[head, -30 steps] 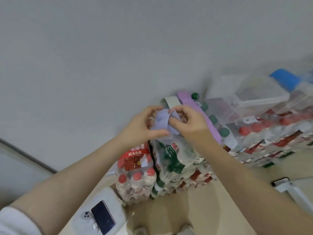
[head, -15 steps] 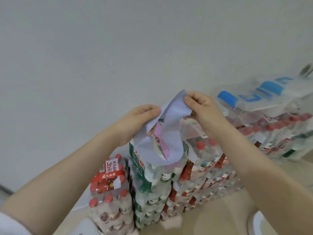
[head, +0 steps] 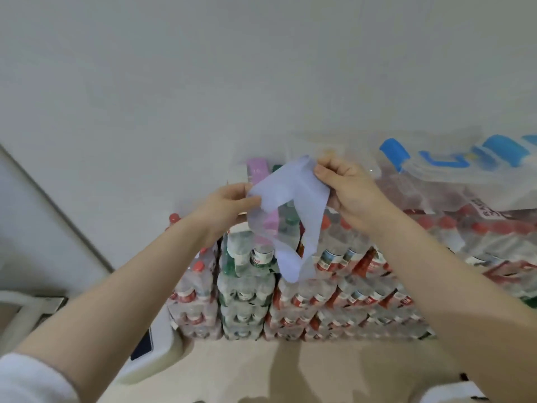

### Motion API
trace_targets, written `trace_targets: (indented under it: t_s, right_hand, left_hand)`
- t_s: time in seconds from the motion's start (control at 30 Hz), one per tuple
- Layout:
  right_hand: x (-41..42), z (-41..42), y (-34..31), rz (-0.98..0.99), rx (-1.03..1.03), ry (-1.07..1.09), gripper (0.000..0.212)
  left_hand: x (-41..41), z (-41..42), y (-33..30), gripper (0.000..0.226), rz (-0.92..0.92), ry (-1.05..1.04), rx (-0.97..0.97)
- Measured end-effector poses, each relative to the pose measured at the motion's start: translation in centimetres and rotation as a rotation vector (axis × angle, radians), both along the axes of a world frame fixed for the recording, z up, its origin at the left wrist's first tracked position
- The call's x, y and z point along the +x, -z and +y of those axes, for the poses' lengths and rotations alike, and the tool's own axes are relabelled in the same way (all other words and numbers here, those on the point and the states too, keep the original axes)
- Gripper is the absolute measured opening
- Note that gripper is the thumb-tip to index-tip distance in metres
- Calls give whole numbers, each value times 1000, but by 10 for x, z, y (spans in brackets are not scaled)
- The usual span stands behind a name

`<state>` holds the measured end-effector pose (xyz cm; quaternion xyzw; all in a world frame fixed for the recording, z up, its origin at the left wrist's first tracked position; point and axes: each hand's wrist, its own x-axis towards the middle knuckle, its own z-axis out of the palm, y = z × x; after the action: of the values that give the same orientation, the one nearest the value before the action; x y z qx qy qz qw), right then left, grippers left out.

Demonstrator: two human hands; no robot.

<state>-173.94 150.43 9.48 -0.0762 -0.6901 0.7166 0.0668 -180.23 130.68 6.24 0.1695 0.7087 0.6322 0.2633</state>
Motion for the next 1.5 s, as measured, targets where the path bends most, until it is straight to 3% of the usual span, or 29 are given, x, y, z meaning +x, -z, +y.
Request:
trace_targets:
  t_s: [0.17,0.23,0.37,0.43,0.57,0.67,0.77,0.87,0.97,1.1,1.2,1.37,1.43,1.5]
  right_hand:
    - [12,25,10,51,230,193,17]
    - [16,32,15,94,291,287,22]
    - [21,46,22,142,318,335,22]
    - [21,53,28,61,158,272,26]
    - [31,63,47,-350,-456,127,18]
    - [43,66,68,-535,-229,7,19]
    - [47,65,72,-529,20,-205,29]
    - [47,64,66,-500,126,-361,28]
    - [48,65,68,-417,271,-477,21]
    - [51,61,72,-336,207,-386,8]
    - [46,38,72,-294,304,-227,5]
    - [42,-28,59,14,378,-196,47]
    - [41,-45,60,127,510,-133,41]
    - [40,-54,61,212,772,-63,21]
  left_hand:
    - [20,9,3,13,-91,-63,27]
    - [29,11,5,10,-49,-10,-68]
    - [42,9,13,5,-168,193,-88]
    - [45,6,15,11,-203,172,34]
    - [46,7,5,20,-205,26,270]
    - [47,13,-5,13,90,-110,35]
    - [44,17,-8,14,518,-233,-266]
    - [38,16,-10,24,692,-344,-370]
    - [33,12,-16,17,543,-340,-328]
    - [29,4,-21,11,257,-132,-455]
    - [35,6,-21,8,337,-83,-499]
    - [48,11,-24,6,305,-29,-441]
    - [48,7,-26,8,318,-17,-450]
    - [48,1,-28,7,324,-1,-470]
